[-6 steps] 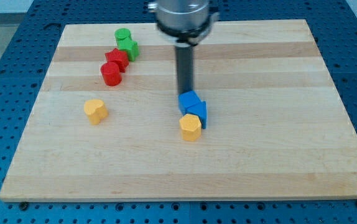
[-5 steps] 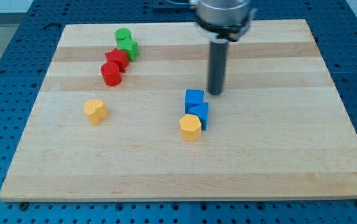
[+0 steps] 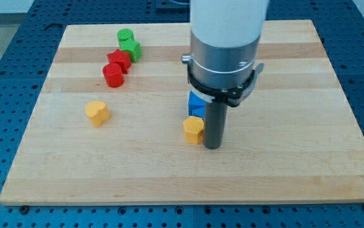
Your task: Move yellow hexagon below the blue triangle
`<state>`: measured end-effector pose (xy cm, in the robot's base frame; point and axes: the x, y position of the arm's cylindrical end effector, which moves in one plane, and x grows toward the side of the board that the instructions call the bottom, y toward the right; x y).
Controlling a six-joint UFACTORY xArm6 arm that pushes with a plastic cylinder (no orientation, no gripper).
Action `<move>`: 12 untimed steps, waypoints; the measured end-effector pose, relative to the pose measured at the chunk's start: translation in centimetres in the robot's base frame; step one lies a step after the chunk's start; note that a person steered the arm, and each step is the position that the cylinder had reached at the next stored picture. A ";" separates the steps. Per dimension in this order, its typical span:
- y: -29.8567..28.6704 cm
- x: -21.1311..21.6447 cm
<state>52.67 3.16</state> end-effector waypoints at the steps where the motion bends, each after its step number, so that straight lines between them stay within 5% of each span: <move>1: 0.3 -0.4; 5: 2.7 -1.5; 8: -2.2 -2.4; 10: 2.5 0.5; 12: -12.0 5.6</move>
<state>58.31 -8.82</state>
